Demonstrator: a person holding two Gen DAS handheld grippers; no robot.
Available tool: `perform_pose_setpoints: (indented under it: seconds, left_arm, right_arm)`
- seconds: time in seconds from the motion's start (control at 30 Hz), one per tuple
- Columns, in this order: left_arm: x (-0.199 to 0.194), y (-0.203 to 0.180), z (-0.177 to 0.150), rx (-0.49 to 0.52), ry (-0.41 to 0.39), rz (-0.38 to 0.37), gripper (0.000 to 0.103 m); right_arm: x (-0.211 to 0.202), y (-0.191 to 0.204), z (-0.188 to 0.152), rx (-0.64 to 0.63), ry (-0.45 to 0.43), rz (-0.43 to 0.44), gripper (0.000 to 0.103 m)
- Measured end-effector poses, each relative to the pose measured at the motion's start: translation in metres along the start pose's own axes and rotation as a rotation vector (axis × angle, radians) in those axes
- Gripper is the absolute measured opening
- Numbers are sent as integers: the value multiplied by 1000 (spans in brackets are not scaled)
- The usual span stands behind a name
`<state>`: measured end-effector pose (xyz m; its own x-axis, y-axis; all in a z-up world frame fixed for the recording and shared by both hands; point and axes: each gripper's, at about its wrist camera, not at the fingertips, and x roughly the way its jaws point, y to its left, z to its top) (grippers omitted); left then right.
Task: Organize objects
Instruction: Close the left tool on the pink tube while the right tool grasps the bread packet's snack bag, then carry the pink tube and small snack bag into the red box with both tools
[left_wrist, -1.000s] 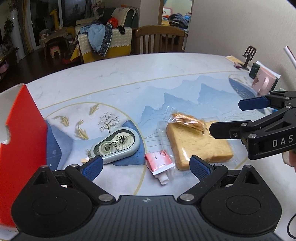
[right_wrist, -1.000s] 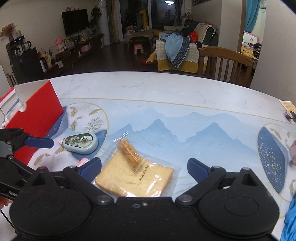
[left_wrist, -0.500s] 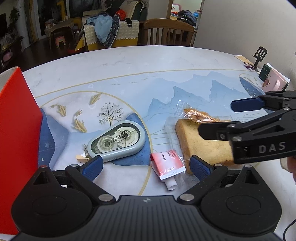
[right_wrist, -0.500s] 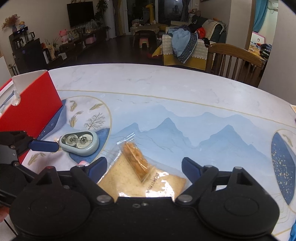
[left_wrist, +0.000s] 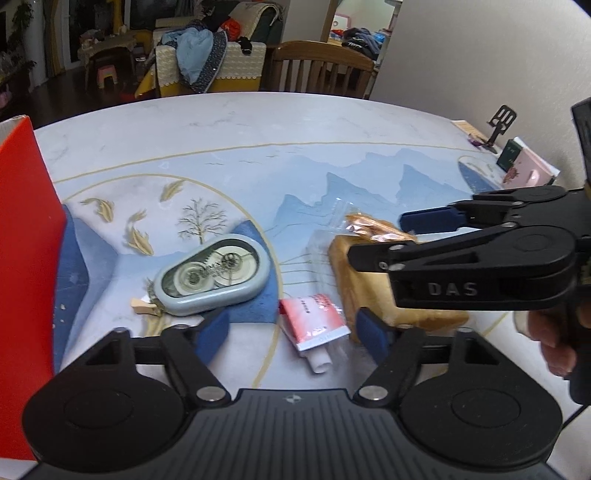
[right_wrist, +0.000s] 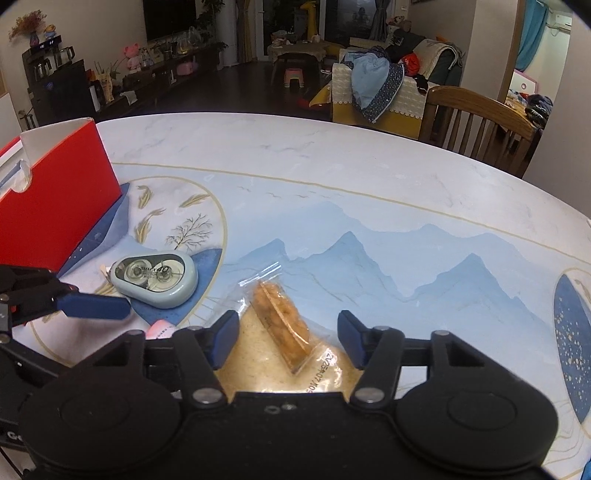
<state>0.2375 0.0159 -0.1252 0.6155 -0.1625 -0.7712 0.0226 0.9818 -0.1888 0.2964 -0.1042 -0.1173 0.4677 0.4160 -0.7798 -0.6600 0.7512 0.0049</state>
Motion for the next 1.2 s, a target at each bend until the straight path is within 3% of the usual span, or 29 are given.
perform_pose_setpoints:
  seconds: [0.17,0.37,0.43,0.67,1.2]
  left_arm:
    - [-2,-3,1,-6,4,-32,52]
    - [-4,-4,2,-16,19,-62,37]
    - [-4,-5,3,-15,20,-63,36]
    - [-12,-5,0,-9,27,-56,33]
    - [-47,8,-25,-19,42,-43,32]
  right_arm:
    - [-3,2,-1,-25,-6,-7,38]
    - [-9,6,-3,-72,-22,-35,27]
    - [-12,8,-4,-87,-29,-46,23]
    - [-28,15,-11,-125,-46,-52,22]
    - [-75,47,-41,-85,-38,31,21]
